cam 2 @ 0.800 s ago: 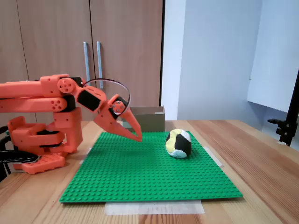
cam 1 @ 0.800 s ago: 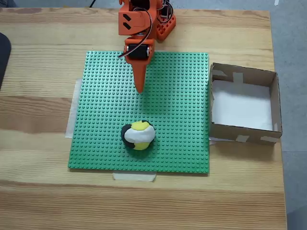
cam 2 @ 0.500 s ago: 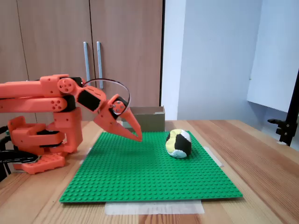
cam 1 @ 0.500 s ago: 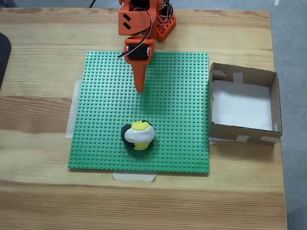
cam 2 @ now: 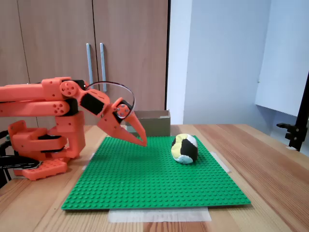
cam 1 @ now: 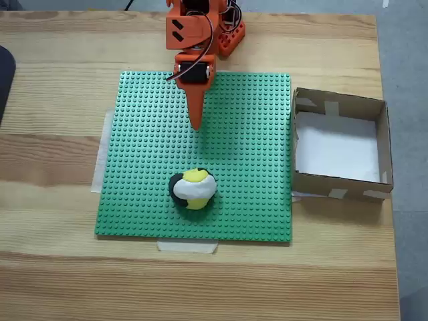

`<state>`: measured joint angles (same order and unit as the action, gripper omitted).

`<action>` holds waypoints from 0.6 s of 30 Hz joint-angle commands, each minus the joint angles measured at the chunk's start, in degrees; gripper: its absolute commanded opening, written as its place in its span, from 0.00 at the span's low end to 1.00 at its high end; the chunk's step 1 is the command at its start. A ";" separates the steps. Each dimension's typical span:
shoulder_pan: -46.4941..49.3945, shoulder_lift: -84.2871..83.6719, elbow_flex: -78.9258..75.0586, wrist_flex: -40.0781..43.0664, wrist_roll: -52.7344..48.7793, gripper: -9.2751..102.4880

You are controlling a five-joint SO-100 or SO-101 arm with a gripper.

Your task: Pick the ball and put it in the box.

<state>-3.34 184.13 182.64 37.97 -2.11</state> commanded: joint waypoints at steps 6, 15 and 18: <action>-0.09 0.53 1.32 0.09 -0.18 0.08; 0.35 0.53 1.32 0.09 0.35 0.08; 0.44 0.53 1.32 0.09 0.44 0.08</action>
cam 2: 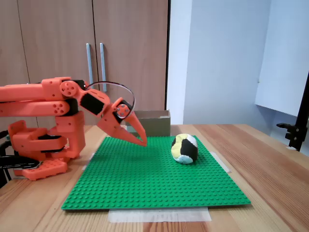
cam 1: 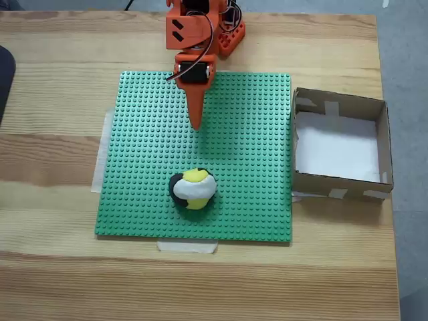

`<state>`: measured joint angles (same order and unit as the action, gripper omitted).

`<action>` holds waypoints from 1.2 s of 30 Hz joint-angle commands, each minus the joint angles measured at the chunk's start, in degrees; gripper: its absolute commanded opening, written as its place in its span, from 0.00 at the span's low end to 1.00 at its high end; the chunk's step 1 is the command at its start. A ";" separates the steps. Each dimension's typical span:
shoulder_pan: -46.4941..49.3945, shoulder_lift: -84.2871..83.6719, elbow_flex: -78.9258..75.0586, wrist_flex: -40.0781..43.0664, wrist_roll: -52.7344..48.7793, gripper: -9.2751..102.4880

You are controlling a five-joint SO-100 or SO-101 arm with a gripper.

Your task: Pick the ball and put it in the box.

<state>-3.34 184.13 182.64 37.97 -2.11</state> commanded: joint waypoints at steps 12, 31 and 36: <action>1.32 -0.53 -0.09 -1.41 0.09 0.08; 1.67 -15.29 -18.46 0.09 -1.14 0.08; 1.67 -22.24 -25.93 2.02 0.18 0.08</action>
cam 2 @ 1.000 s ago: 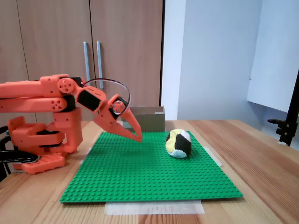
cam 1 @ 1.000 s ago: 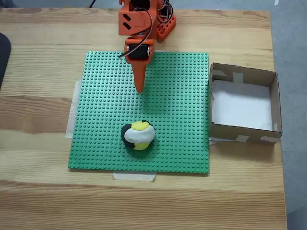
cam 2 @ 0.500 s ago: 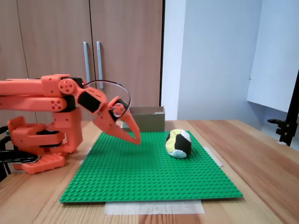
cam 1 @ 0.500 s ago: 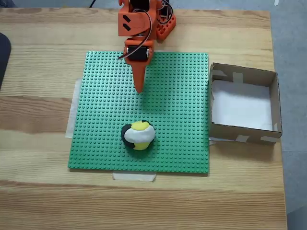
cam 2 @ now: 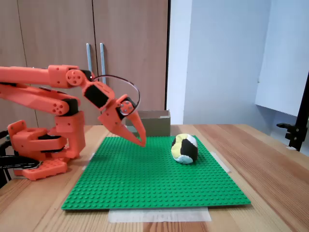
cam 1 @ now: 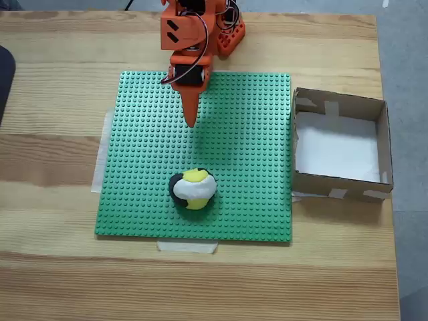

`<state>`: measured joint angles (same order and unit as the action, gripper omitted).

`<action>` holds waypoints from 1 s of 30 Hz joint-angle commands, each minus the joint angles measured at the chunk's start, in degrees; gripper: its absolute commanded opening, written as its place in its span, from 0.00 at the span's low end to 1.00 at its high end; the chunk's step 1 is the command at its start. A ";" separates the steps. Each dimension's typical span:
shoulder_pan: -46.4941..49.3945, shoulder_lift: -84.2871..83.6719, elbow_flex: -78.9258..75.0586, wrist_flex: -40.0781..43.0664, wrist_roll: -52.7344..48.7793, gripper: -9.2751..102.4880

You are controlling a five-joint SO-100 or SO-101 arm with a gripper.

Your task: Pick the ball and put it in the box.

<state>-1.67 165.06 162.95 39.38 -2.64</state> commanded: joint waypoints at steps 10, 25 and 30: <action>0.18 -19.16 -22.15 4.83 3.52 0.08; 0.35 -47.20 -49.75 14.50 5.54 0.08; 0.09 -55.81 -58.62 17.84 6.68 0.08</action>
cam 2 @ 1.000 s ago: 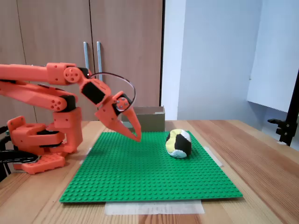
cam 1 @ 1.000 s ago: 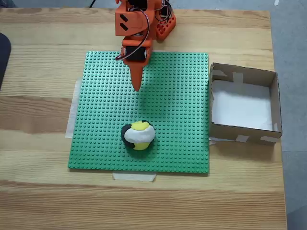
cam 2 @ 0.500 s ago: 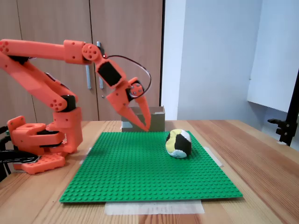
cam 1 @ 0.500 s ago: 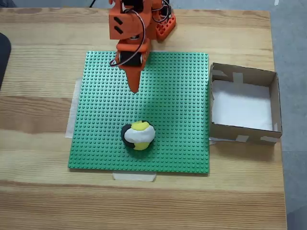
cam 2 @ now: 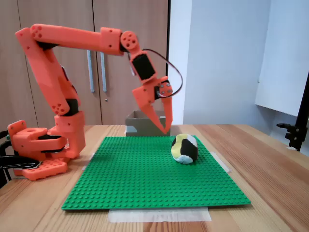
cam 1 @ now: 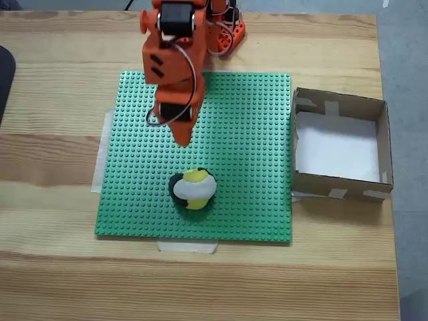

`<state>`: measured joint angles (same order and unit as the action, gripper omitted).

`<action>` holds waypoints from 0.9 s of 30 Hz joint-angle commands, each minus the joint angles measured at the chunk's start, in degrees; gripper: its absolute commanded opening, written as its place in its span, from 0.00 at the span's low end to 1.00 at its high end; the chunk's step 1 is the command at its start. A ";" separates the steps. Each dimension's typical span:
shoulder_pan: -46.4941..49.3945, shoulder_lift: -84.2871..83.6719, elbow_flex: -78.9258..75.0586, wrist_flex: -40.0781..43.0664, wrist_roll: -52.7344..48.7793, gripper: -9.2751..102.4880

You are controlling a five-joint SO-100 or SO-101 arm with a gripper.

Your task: Pick the ball and put it in the box.

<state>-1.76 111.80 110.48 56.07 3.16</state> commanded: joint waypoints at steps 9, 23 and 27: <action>-0.44 -12.57 -16.61 3.08 -0.62 0.08; -2.72 -22.68 -25.93 7.56 -3.08 0.15; -2.81 -23.55 -26.37 9.05 -3.16 0.20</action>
<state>-4.22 88.07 87.19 64.42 0.53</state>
